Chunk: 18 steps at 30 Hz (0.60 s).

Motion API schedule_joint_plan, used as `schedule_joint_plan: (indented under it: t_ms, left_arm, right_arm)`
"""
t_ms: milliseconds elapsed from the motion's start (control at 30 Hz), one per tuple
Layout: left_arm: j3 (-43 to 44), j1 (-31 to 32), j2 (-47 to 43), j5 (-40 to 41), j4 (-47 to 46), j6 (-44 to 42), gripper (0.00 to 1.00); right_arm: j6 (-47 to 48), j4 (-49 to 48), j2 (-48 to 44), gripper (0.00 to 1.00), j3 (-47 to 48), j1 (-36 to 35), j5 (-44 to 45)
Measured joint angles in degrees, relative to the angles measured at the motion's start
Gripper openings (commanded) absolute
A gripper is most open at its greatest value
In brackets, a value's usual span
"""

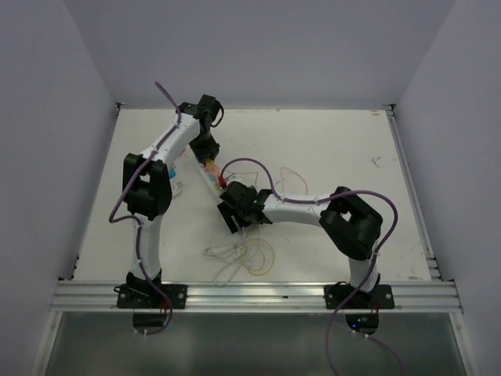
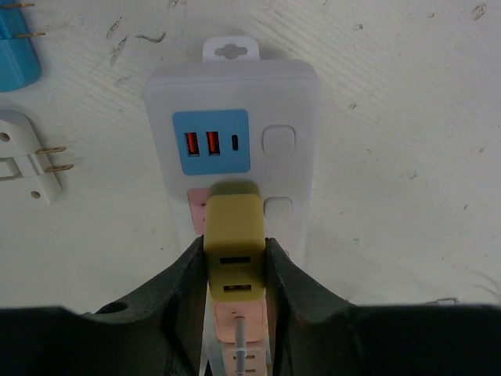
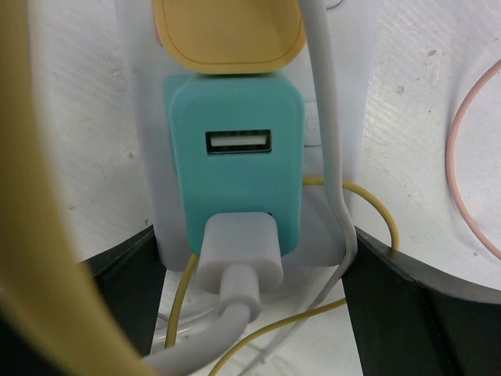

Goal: Pull the plug off the socket

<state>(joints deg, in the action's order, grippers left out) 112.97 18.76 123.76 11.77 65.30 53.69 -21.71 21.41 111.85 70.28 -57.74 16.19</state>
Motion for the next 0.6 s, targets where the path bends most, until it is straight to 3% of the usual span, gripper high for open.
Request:
schedule_joint_plan:
  t_ms: [600]
  left_arm:
    - [-1.7, 3.8, 0.2, 6.5, -4.0, -0.2, 0.00]
  right_arm:
    - [-2.1, 0.9, 0.6, 0.00, 0.9, 0.2, 0.3]
